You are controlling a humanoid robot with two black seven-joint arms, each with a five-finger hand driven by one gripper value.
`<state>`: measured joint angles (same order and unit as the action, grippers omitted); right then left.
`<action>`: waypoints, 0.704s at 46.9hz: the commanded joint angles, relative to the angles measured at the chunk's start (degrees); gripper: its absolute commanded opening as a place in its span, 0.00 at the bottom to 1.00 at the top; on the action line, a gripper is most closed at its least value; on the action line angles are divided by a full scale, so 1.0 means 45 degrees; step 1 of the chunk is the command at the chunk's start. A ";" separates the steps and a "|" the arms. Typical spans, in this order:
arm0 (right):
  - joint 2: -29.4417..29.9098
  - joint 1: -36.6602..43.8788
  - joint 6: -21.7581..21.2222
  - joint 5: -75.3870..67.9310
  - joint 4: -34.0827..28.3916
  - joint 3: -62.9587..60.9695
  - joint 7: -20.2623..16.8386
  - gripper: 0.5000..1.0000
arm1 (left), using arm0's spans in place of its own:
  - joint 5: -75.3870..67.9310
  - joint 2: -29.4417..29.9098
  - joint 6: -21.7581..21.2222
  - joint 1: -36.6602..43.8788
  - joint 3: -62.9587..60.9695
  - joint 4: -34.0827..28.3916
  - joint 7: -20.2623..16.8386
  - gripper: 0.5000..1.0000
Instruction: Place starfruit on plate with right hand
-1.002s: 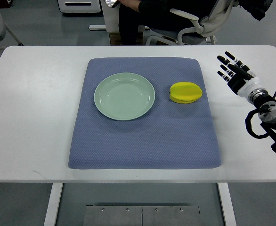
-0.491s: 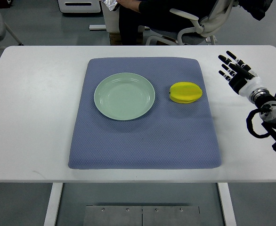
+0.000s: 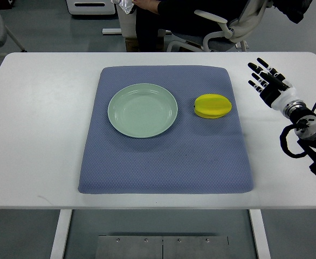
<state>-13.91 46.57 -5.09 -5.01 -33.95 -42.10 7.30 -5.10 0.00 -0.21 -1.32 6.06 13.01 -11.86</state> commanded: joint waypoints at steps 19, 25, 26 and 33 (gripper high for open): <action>-0.0053 0.0490 0.0214 0.0019 0.0999 0.0019 0.0116 1.00 | 0.0000 0.0000 -0.0012 0.0001 0.0000 0.0001 0.0000 1.00; 0.0104 0.0569 0.0175 0.0039 0.1802 0.0136 0.0233 1.00 | 0.0000 0.0000 -0.0012 0.0001 0.0000 0.0001 0.0000 1.00; 0.0123 0.0530 0.0175 0.0078 0.1821 0.0194 0.0311 1.00 | 0.0000 0.0000 0.0007 0.0001 0.0000 0.0001 0.0000 1.00; 0.0201 0.0412 -0.0001 0.0117 0.1802 0.0214 0.1442 1.00 | 0.0000 0.0000 -0.0012 0.0001 0.0000 0.0001 0.0000 1.00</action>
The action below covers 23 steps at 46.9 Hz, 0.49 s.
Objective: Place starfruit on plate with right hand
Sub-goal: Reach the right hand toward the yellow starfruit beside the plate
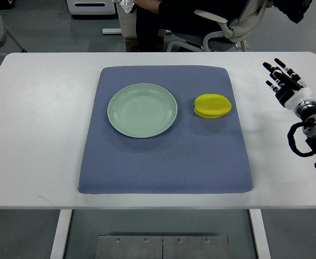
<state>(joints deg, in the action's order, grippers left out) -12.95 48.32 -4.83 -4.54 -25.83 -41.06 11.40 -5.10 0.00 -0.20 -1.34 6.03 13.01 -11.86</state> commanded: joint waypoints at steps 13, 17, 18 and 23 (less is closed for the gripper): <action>-0.0033 0.0179 -0.1231 0.0149 -0.1231 0.0178 0.1274 1.00 | 0.0000 0.0000 0.0006 0.0005 0.0007 -0.0001 0.0000 1.00; -0.0072 0.0160 -0.1271 0.0714 -0.1799 0.0724 0.1392 1.00 | 0.0000 0.0000 0.0006 0.0005 0.0007 -0.0001 0.0000 1.00; -0.0072 0.0140 -0.1271 0.0910 -0.1896 0.0861 0.1450 1.00 | 0.0000 0.0000 0.0006 0.0005 0.0007 -0.0001 0.0000 1.00; -0.0111 0.0023 -0.1271 0.1964 -0.2599 0.1272 0.2211 1.00 | 0.0000 0.0000 0.0006 0.0005 0.0007 -0.0001 0.0000 1.00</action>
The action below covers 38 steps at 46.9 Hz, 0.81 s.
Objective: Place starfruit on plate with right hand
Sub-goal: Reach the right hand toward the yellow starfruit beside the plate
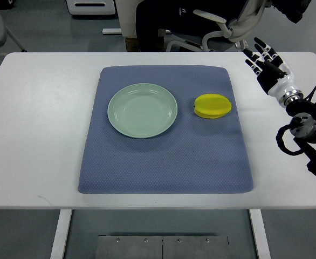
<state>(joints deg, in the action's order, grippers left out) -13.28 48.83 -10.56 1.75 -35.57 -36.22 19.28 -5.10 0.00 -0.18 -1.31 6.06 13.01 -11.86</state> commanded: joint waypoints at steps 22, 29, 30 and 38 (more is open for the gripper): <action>-0.2595 0.0106 -0.0174 0.3905 -0.2934 0.3066 0.1788 1.00 | 0.0000 0.0000 0.0000 -0.0001 0.0000 -0.0001 -0.0001 1.00; -0.3044 0.0419 -0.0076 0.4923 -0.2915 0.4083 0.1886 1.00 | 0.0000 0.0000 -0.0019 -0.0001 0.0000 -0.0001 -0.0001 1.00; -0.3083 0.0458 -0.0057 0.5001 -0.2915 0.4161 0.1886 1.00 | 0.0000 0.0000 -0.0019 -0.0001 0.0000 -0.0001 -0.0001 1.00; -0.3103 0.0614 0.0255 0.5665 -0.2876 0.4747 0.1886 1.00 | 0.0000 0.0000 0.0001 -0.0001 0.0000 -0.0001 -0.0001 1.00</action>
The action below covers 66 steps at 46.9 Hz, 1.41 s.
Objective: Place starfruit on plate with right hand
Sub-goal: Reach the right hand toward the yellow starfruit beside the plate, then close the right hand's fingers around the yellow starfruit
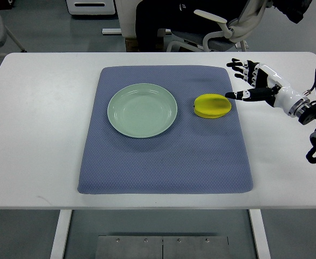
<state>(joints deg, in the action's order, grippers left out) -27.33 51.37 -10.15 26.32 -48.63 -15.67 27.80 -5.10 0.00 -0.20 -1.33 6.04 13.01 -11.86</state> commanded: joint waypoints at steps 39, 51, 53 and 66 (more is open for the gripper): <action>0.0996 0.1162 0.3251 0.0617 0.0200 0.3989 0.0540 1.00 | 0.0000 0.0000 0.0006 0.0002 0.0005 0.0000 0.0000 1.00; 0.1503 0.1104 0.3349 0.0598 0.0786 0.3989 0.0559 1.00 | 0.0000 0.0000 0.0006 0.0002 0.0005 0.0000 0.0000 1.00; 0.1620 0.1104 0.3369 0.0598 0.0922 0.3989 0.0559 1.00 | 0.0000 0.0000 0.0006 0.0002 0.0005 0.0000 0.0000 1.00; 0.1952 0.1065 0.3369 0.0598 0.1177 0.4009 0.0559 1.00 | 0.0000 0.0000 0.0006 0.0002 0.0005 0.0000 0.0000 1.00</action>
<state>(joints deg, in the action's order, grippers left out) -18.86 56.15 5.01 29.00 -43.48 2.34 30.33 -5.10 0.00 -0.20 -1.31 6.06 13.01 -11.86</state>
